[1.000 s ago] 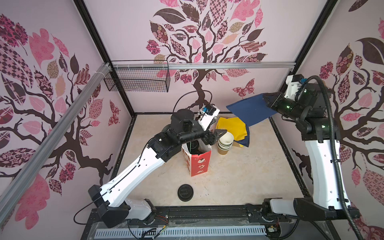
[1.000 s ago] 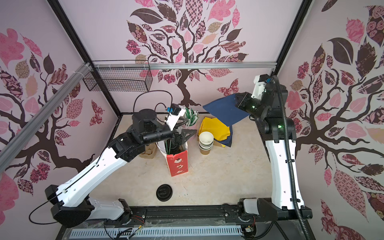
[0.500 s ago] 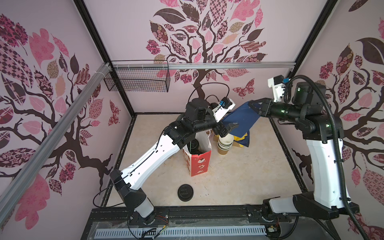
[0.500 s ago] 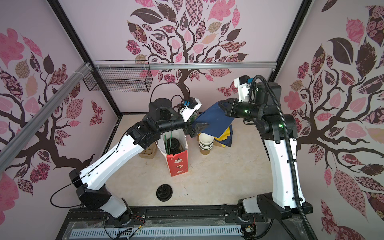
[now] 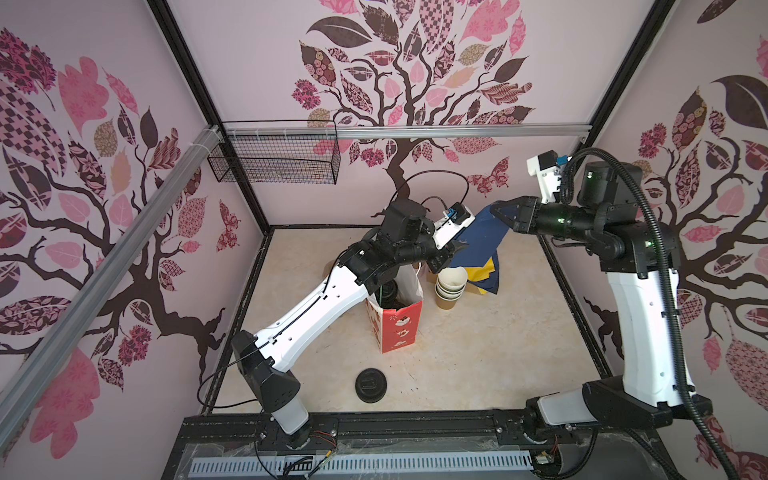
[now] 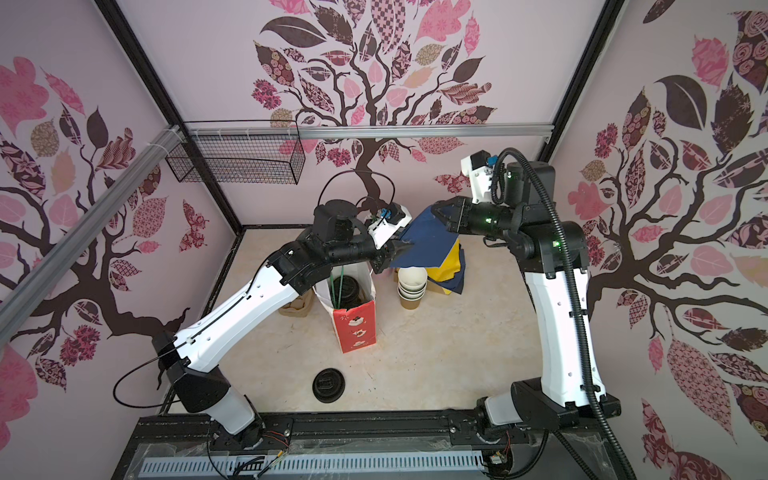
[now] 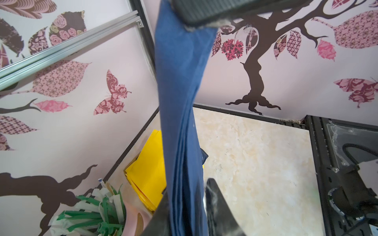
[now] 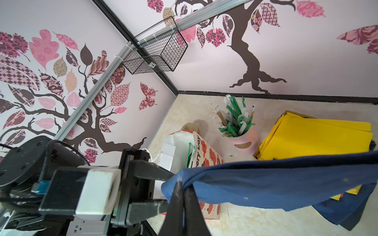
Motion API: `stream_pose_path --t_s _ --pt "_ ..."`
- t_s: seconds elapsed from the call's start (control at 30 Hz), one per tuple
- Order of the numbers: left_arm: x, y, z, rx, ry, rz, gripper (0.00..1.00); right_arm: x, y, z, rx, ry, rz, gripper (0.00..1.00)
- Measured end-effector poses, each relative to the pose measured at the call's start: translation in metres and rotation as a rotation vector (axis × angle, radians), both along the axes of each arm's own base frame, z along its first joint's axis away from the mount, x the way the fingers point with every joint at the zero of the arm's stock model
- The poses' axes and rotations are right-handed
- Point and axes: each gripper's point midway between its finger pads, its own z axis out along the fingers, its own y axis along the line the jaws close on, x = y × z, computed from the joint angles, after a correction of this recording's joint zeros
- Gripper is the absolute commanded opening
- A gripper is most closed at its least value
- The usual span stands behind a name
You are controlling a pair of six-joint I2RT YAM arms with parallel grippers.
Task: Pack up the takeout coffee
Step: 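Lift the blue napkin with the right gripper while the left gripper reaches toward it, then grasp the blue napkin with the left gripper beside the right gripper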
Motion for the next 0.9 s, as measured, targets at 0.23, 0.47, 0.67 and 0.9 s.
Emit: stream_pose_path --t_s 0.23,0.47,0.67,0.9 --pt "0.000 -0.007 -0.012 0.004 0.048 -0.017 0.14 -0.001 0.001 0.002 0.004 -0.003 0.008 0.00" --pt "-0.013 -0.008 -0.003 -0.064 0.140 -0.054 0.00 0.000 -0.003 0.008 -0.007 -0.010 -0.018 0.52" --pt "-0.031 0.028 0.034 -0.297 0.396 0.027 0.00 -0.005 -0.014 0.026 -0.049 -0.089 -0.074 0.89" --pt "-0.048 0.072 0.055 -0.487 0.660 0.028 0.00 -0.030 0.045 -0.010 -0.152 -0.085 0.147 1.00"
